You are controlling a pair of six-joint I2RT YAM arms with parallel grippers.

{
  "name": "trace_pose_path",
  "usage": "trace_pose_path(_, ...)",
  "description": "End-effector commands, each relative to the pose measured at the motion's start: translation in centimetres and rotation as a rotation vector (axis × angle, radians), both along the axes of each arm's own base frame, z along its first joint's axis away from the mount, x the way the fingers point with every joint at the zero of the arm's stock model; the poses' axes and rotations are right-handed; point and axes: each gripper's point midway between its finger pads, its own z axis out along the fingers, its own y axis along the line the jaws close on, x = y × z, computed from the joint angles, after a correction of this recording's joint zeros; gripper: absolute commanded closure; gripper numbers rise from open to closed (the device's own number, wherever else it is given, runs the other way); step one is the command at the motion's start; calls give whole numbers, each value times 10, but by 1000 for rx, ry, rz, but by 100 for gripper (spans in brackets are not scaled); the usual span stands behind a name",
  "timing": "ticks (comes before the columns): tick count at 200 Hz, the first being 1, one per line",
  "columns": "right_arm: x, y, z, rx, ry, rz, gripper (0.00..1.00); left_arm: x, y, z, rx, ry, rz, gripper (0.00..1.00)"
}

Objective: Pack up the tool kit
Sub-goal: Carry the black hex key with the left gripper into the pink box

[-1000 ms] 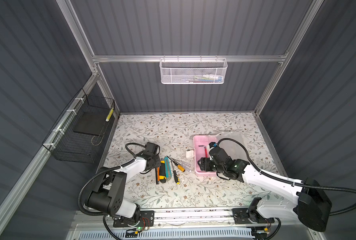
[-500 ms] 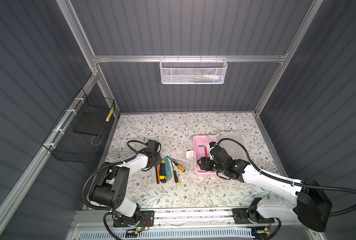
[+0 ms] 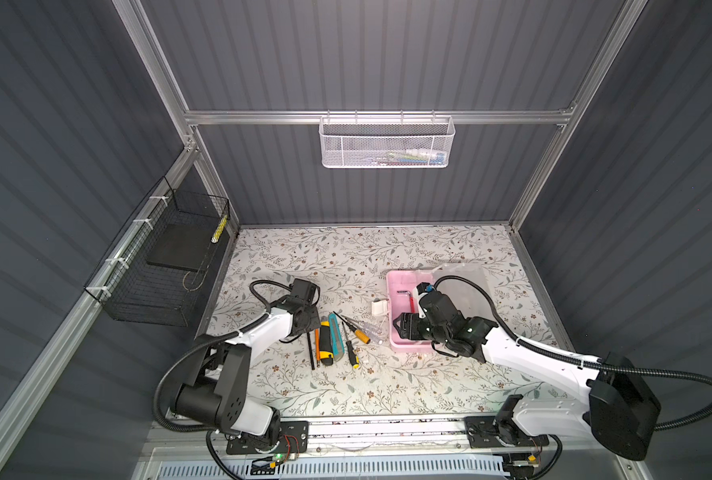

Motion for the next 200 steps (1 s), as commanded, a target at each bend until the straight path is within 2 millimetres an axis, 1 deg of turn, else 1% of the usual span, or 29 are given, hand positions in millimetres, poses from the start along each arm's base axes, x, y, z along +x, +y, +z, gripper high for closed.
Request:
trace_pose_path(1,2,-4,12,13,-2,-4,27,9,-12,53,-73,-99,-28,100)
trace_pose_path(15,4,-6,21,43,-15,-13,27,12,-29,79,-131,-153,-48,100)
trace_pose_path(28,6,-11,29,71,-23,-26,27,14,-56,102,-201,-207,-82,100)
trace_pose_path(53,10,-29,39,105,-29,-73,27,14,-128,141,-335,-297,-191,100)
trace_pose_path(56,11,-31,38,103,-26,-81,27,13,-137,144,-348,-306,-207,100)
trace_pose_path(58,11,-34,45,118,-44,-86,27,13,-142,146,-357,-312,-214,100)
trace_pose_path(61,10,-37,48,124,-50,-91,27,13,-151,150,-371,-321,-226,100)
trace_pose_path(85,11,-59,55,121,-74,-142,27,9,-217,171,-461,-359,-342,100)
trace_pose_path(95,11,-67,58,108,-86,-165,27,10,-237,172,-469,-365,-373,100)
trace_pose_path(106,10,-76,62,97,-106,-181,27,12,-258,168,-486,-355,-399,100)
trace_pose_path(133,8,-88,68,94,-129,-206,27,26,-293,151,-533,-329,-414,100)
trace_pose_path(150,6,-94,71,94,-143,-219,27,36,-309,139,-519,-323,-420,100)
trace_pose_path(165,5,-96,71,99,-150,-226,27,45,-318,126,-504,-312,-420,100)
trace_pose_path(182,4,-98,67,98,-142,-231,27,50,-325,111,-493,-290,-417,100)
trace_pose_path(192,3,-97,62,101,-132,-228,27,50,-327,98,-483,-263,-415,100)
trace_pose_path(193,3,-97,62,101,-132,-228,27,52,-330,104,-493,-275,-416,100)
trace_pose_path(194,3,-98,61,100,-130,-230,27,54,-332,107,-496,-279,-416,100)
trace_pose_path(200,2,-98,59,101,-125,-230,27,54,-335,104,-496,-272,-416,100)
